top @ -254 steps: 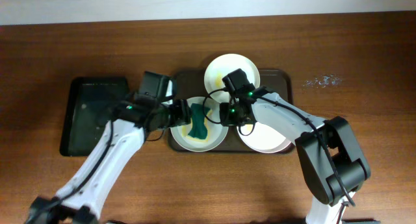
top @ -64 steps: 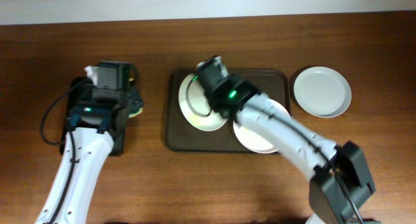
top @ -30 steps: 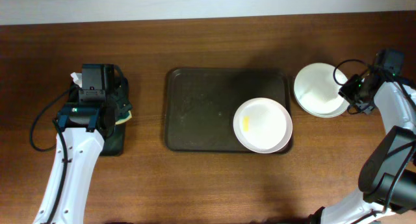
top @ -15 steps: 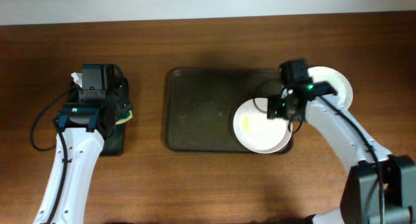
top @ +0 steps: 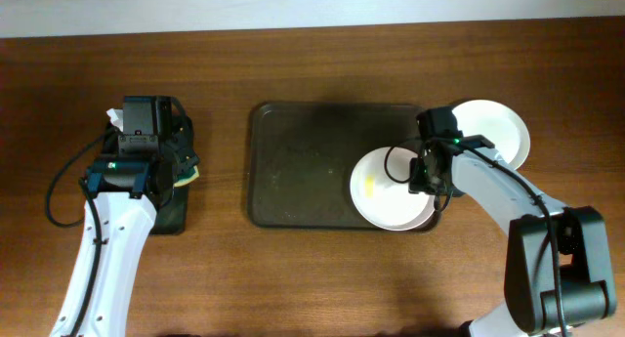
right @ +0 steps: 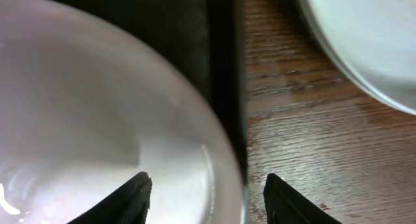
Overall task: Clean dirty plates on tray and stack at the side
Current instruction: 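Return the right gripper to the tray and grip the pink plate rim, then scrub the pink plate with the sponge held by the left gripper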
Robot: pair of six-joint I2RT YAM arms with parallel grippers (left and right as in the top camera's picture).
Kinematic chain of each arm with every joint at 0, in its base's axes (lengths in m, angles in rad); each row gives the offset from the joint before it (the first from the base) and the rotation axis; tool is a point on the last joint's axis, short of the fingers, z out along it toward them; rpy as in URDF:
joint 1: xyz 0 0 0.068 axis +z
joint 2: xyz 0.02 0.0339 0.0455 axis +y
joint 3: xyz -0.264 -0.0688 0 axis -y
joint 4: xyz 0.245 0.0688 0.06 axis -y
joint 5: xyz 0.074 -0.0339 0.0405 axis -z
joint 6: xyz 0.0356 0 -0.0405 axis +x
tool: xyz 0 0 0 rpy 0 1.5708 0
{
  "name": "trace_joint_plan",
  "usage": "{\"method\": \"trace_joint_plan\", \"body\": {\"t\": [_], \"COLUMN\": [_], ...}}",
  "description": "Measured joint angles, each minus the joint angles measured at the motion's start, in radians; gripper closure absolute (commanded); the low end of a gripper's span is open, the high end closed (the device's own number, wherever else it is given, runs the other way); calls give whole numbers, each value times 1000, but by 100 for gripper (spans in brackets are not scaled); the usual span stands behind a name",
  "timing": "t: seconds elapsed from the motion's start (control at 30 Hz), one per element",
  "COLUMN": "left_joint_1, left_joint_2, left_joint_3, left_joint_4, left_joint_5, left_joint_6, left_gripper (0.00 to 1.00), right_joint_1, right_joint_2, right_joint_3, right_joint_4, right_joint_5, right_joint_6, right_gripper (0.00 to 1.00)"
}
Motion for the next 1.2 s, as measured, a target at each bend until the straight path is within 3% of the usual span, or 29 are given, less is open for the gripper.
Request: {"method": "trace_joint_plan", "body": {"t": [0.2, 0.33, 0.6, 0.7, 0.8, 0.9, 1.03, 1.17, 1.2], "left_joint_1": [0, 0, 0, 0, 0, 0, -120, -285, -320], "left_joint_2": [0, 0, 0, 0, 0, 0, 47, 167, 197], "left_joint_3": [0, 0, 0, 0, 0, 0, 0, 0, 0], "left_joint_4": [0, 1, 1, 1, 2, 16, 42, 124, 142], "left_joint_5": [0, 0, 19, 47, 86, 183, 327, 351, 356], "left_joint_6": [0, 0, 0, 0, 1, 20, 74, 81, 82], "left_gripper": [100, 100, 100, 100, 100, 100, 100, 100, 100], "right_joint_1": [-6, -7, -39, -39, -30, 38, 226, 241, 241], "right_joint_2": [2, 2, 2, 14, 23, 34, 56, 77, 84], "right_joint_3": [0, 0, -5, -40, -48, -50, -57, -56, -55], "right_joint_4": [3, 12, 13, 61, 101, 165, 331, 369, 376], "right_joint_5": [-87, -260, -229, -279, -294, -304, -289, -278, -279], "right_joint_6": [-7, -19, 10, 7, 8, 8, 64, 121, 124], "right_gripper": [50, 53, 53, 58, 90, 92, 93, 92, 96]}}
